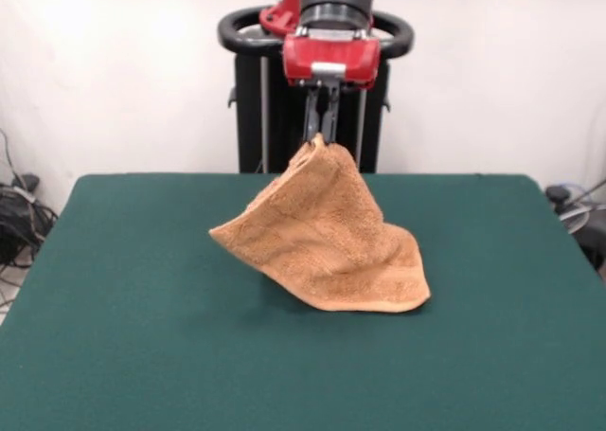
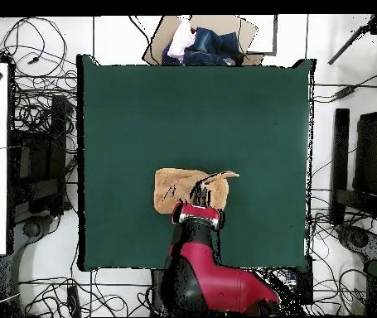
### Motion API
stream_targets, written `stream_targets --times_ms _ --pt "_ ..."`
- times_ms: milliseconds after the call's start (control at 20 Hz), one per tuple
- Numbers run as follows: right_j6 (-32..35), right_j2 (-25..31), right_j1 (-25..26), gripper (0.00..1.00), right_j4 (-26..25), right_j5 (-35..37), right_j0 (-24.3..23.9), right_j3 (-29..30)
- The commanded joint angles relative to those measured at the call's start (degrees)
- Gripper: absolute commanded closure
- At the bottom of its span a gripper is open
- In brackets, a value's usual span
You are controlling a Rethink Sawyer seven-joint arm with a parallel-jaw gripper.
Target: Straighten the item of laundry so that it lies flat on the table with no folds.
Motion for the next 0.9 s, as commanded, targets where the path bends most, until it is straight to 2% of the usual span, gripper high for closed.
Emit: stream_targets --times_ms 50,500,900 --pt "11.8 6.6 7.3 1.00 -4.5 -4.3 -2.6 -6.9" --pt "10.2 7.0 11.2 1.00 -6.7 -5.4 -4.5 -10.0" --pt "9.3 9.8 12.7 1.00 -15.8 1.4 -11.3 -13.6"
